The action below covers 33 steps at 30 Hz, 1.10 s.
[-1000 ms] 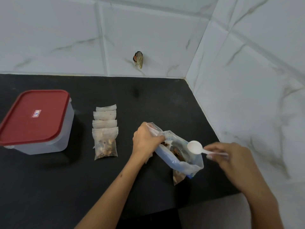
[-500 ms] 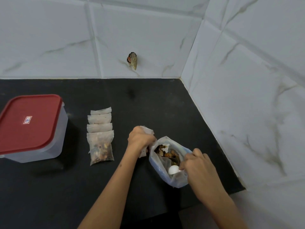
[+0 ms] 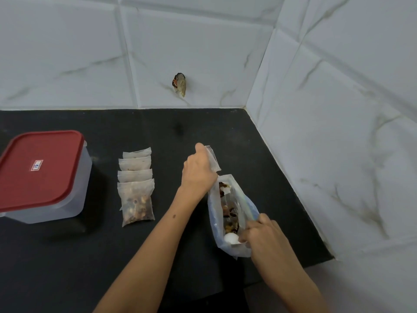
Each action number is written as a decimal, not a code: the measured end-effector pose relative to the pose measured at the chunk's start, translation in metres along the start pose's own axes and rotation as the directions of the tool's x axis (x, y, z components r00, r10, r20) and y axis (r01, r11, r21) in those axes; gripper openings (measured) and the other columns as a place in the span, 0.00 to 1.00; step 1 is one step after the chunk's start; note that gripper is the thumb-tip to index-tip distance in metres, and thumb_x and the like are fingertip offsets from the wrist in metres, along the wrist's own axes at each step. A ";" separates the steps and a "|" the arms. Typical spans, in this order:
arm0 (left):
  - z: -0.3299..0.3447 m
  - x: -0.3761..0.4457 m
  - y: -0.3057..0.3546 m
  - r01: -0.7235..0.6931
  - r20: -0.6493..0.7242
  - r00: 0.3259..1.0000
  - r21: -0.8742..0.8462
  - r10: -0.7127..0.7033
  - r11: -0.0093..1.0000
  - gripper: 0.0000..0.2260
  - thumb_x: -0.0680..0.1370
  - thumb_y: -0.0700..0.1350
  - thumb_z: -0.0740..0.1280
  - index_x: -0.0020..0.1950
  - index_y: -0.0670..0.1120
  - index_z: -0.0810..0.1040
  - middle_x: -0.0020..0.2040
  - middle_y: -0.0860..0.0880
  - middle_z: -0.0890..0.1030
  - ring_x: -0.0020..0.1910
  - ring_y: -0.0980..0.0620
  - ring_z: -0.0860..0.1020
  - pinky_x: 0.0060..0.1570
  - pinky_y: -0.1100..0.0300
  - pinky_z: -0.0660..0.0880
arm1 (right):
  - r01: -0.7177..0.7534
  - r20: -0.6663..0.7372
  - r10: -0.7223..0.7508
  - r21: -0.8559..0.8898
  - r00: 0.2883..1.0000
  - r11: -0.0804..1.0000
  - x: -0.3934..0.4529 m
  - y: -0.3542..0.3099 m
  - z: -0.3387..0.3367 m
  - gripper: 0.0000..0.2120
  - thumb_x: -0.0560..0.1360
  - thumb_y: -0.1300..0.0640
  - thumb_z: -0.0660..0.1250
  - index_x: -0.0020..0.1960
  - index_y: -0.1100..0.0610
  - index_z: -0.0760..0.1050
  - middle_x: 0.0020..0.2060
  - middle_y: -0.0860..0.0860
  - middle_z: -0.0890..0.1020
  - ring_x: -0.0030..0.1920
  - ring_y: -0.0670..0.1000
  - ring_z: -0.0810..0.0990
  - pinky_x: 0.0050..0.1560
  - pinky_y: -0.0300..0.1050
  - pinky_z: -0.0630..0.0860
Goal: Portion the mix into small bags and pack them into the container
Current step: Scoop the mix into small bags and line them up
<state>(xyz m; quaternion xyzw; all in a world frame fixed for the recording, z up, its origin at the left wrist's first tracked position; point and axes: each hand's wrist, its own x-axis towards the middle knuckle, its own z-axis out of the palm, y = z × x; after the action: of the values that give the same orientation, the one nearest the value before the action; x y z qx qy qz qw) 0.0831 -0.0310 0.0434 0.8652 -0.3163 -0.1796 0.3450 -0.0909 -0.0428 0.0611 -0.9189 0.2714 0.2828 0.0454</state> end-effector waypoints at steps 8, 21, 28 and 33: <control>-0.004 0.005 -0.015 0.047 0.093 0.995 -0.084 -0.039 0.995 0.30 0.69 0.50 0.76 0.63 0.44 0.64 0.59 0.43 0.75 0.59 0.44 0.74 0.50 0.55 0.74 | 0.015 -0.256 -0.016 -0.008 0.967 1.000 -0.012 0.009 0.008 0.19 0.73 0.53 0.69 0.64 0.49 0.74 0.60 0.50 0.74 0.60 0.53 0.69 0.57 0.46 0.69; -0.001 -0.051 -0.012 0.361 0.318 0.880 0.037 -0.354 0.932 0.40 0.64 0.53 0.79 0.67 0.43 0.61 0.60 0.45 0.73 0.60 0.46 0.74 0.47 0.57 0.72 | -0.032 -0.309 0.039 0.027 0.950 0.999 -0.013 0.011 -0.008 0.18 0.77 0.52 0.65 0.67 0.48 0.71 0.60 0.49 0.73 0.60 0.49 0.67 0.56 0.40 0.66; 0.004 -0.062 -0.010 0.339 0.304 0.901 -0.053 -0.308 0.939 0.30 0.69 0.42 0.75 0.64 0.43 0.61 0.52 0.46 0.71 0.52 0.48 0.74 0.44 0.57 0.74 | 0.010 -0.250 -0.063 -0.205 0.966 0.979 -0.004 -0.012 -0.003 0.13 0.77 0.57 0.62 0.61 0.59 0.74 0.59 0.55 0.74 0.61 0.54 0.66 0.59 0.46 0.64; 0.004 -0.065 -0.010 0.325 0.273 0.918 -0.105 -0.287 0.940 0.29 0.70 0.42 0.74 0.64 0.42 0.61 0.51 0.47 0.71 0.52 0.49 0.74 0.43 0.57 0.74 | -0.037 -0.342 -0.029 -0.186 0.939 0.982 0.001 -0.016 0.001 0.10 0.77 0.60 0.60 0.57 0.60 0.75 0.55 0.54 0.75 0.58 0.53 0.66 0.57 0.45 0.63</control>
<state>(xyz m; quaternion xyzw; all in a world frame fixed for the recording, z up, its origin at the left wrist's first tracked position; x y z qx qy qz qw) 0.0368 0.0162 0.0398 0.8459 -0.2040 -0.3638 0.3325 -0.0821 -0.0298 0.0585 -0.9536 0.2490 0.1431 -0.0907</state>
